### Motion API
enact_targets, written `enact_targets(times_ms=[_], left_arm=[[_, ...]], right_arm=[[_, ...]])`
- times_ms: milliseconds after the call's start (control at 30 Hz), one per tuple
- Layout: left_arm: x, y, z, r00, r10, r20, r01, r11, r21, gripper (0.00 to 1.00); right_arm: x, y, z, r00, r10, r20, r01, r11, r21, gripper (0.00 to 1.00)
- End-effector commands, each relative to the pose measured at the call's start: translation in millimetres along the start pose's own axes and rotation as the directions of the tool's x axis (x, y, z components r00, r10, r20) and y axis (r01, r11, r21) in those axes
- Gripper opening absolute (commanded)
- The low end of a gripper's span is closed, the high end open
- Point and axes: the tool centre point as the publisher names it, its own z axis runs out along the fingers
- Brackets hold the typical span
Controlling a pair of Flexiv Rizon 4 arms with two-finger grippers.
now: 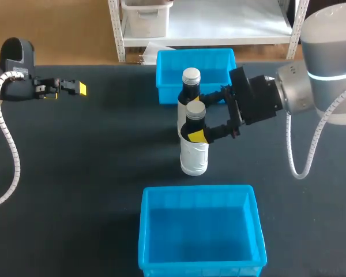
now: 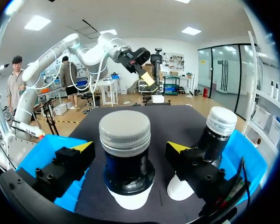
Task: Pick up the bottle, and place it in the far bin if it is heavy, or in the near bin if it is light.
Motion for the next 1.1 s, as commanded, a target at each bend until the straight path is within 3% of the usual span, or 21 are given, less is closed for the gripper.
enact_targets(times_ms=[33, 167, 200, 233, 300, 1100], left_arm=[[0.0, 0.0, 0.0, 1.0, 0.0, 0.0, 0.0, 1.0, 0.0, 1.0], [0.0, 0.0, 0.0, 1.0, 0.0, 0.0, 0.0, 1.0, 0.0, 1.0], [0.0, 0.0, 0.0, 1.0, 0.0, 0.0, 0.0, 1.0, 0.0, 1.0], [0.0, 0.0, 0.0, 1.0, 0.0, 0.0, 0.0, 1.0, 0.0, 1.0], [0.0, 0.0, 0.0, 1.0, 0.0, 0.0, 0.0, 1.0, 0.0, 1.0], [0.0, 0.0, 0.0, 1.0, 0.0, 0.0, 0.0, 1.0, 0.0, 1.0]], right_arm=[[-0.6, -1.1, 1.0, 1.0, -0.003, 0.002, 0.003, 1.0, -0.001, 1.0], [-1.7, -1.1, 1.2, 1.0, -0.005, 0.005, 0.005, 1.0, -0.002, 0.98], [-2.0, -1.1, 1.3, 1.0, -0.006, 0.006, 0.006, 1.0, -0.002, 0.85], [-2.2, -1.0, 1.3, 1.0, -0.007, 0.007, 0.007, 1.0, -0.002, 0.58], [-2.3, -1.1, 1.3, 1.0, -0.007, 0.008, 0.007, 1.0, -0.002, 0.5], [-2.7, 4.1, -1.3, 1.0, -0.012, 0.012, 0.012, 1.0, -0.001, 0.48]])
